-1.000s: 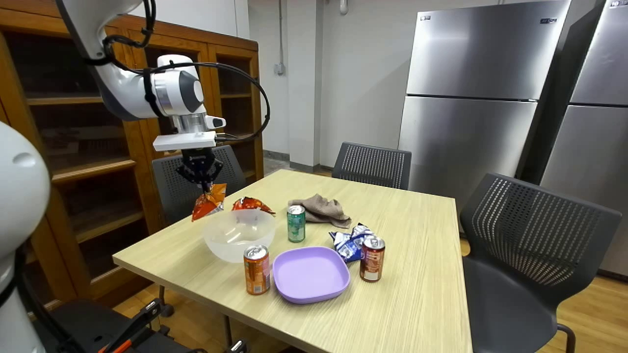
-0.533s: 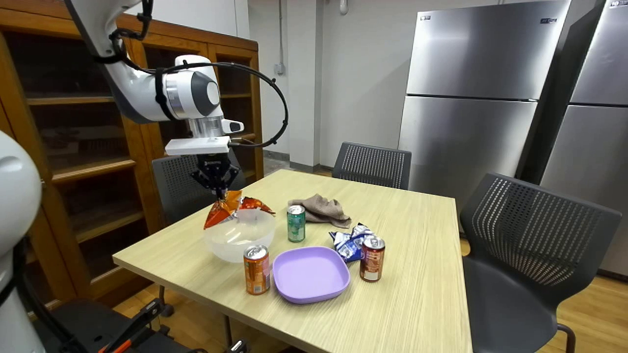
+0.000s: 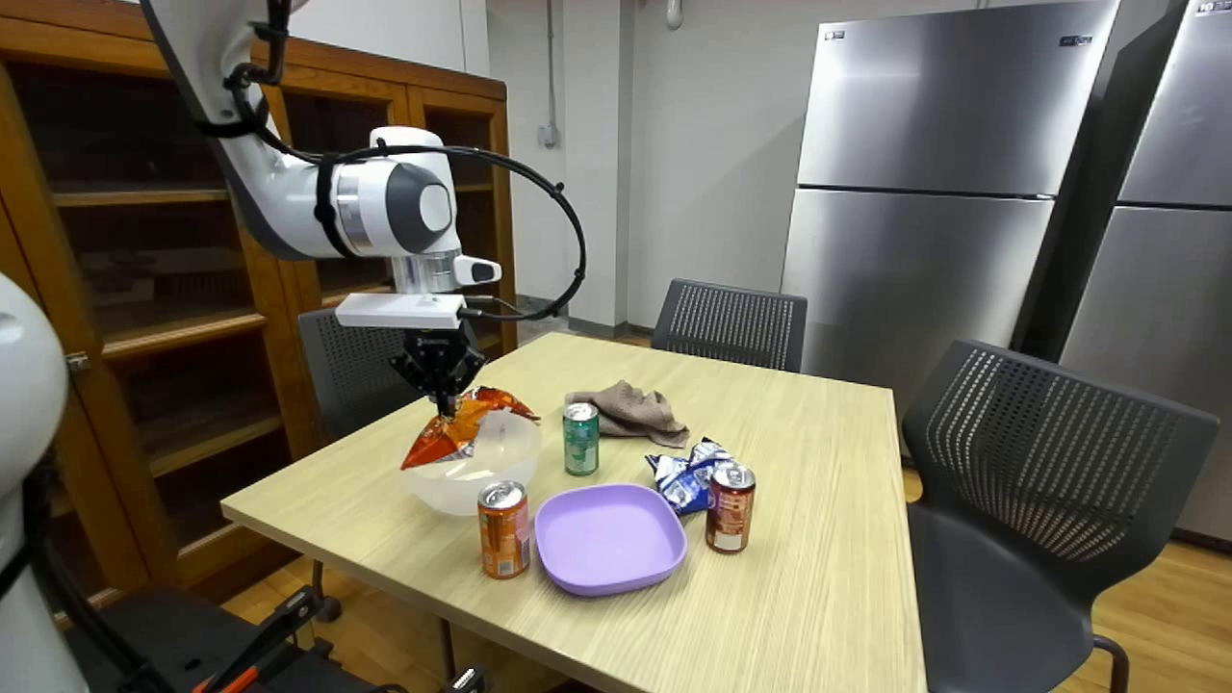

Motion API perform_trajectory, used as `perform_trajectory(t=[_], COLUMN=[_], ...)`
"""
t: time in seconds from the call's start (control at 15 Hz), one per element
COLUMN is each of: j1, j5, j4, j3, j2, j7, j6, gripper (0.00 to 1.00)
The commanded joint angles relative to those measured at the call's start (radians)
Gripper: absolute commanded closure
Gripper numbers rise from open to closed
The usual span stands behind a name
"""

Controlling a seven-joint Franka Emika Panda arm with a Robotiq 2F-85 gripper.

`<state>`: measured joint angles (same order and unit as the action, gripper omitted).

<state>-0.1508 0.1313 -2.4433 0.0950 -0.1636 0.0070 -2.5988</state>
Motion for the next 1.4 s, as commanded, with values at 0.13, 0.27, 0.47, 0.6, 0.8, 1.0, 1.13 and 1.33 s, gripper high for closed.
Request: perform_trajectory(t=[0.13,0.27,0.47,0.6,0.8,1.0,1.13,1.33], j1=[0.028,0.032,0.035,0.035,0.035,0.036,0.037,0.038], j5=[-0.024,-0.029,-0.034,-0.037,-0.037,-0.045,-0.050,-0.058], j4=[-0.020,-0.012,0.002,0.012,0.023,0.034,0.040,0.049], j3=[-0.011,-0.015,-0.016,-0.018,-0.022,-0.025,-0.027,-0.032], j2=[-0.011,-0.027,-0.052,-0.066,-0.084,-0.098,-0.103,-0.108], j7=[-0.004,-0.007,-0.007,-0.005,0.000,0.003,0.004,0.009], j6=[-0.048,-0.052,-0.053,-0.054,-0.057,-0.063,-0.067,-0.074], gripper=[1.00,1.00,1.00,1.00,1.00,1.00,1.00,1.00])
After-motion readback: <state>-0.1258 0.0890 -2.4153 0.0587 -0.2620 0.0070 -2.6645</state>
